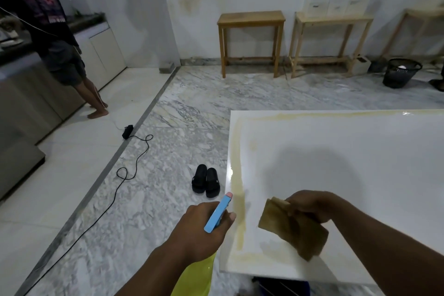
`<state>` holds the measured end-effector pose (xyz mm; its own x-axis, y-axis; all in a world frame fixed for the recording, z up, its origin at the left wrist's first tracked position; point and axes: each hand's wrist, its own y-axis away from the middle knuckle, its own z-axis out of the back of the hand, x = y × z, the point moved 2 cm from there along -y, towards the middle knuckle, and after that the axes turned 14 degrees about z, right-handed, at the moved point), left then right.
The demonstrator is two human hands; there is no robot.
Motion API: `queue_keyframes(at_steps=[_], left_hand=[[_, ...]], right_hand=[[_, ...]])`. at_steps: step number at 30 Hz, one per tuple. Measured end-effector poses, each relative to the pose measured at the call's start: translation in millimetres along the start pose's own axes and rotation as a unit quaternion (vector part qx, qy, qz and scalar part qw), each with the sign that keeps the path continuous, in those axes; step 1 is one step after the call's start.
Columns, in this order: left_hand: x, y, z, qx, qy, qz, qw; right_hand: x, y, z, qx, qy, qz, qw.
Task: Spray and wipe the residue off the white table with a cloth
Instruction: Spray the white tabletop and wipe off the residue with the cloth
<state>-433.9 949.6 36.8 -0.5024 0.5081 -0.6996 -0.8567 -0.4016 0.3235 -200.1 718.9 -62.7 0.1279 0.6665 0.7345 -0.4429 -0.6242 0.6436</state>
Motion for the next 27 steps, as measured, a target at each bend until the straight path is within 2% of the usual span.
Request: queue_keyframes(at_steps=[4, 9, 12, 14, 16, 20, 23, 27], left_hand=[[-3.5, -61.2, 6.2, 0.001, 0.002, 0.017, 1.000], [-3.0, -135.8, 24.0, -0.016, 0.013, 0.040, 0.999], [1.2, -169.6, 33.9, -0.026, 0.019, 0.052, 0.998], [7.3, -187.1, 36.5, -0.026, 0.026, 0.062, 0.997], [11.5, -197.2, 35.8, -0.024, 0.034, 0.067, 0.997], [25.3, -202.3, 27.6, -0.021, 0.055, 0.077, 0.995], [39.3, -197.3, 20.8, -0.013, 0.053, 0.086, 0.995], [45.4, -178.8, 16.6, 0.000, 0.038, 0.084, 0.996]], right_hand=[[51.5, -68.7, 61.5, -0.021, 0.075, -0.015, 0.997], [141.4, -155.3, 143.2, -0.113, 0.158, 0.083, 0.977], [183.3, -203.3, 172.2, -0.178, 0.245, 0.127, 0.945], [194.2, -237.9, 179.4, -0.201, 0.342, 0.137, 0.908], [186.5, -272.4, 175.8, -0.194, 0.402, 0.145, 0.883], [124.8, -325.2, 139.9, -0.161, 0.431, 0.102, 0.882], [93.6, -324.2, 110.2, -0.198, 0.454, 0.108, 0.862], [67.5, -281.9, 70.7, -0.196, 0.465, 0.104, 0.857]])
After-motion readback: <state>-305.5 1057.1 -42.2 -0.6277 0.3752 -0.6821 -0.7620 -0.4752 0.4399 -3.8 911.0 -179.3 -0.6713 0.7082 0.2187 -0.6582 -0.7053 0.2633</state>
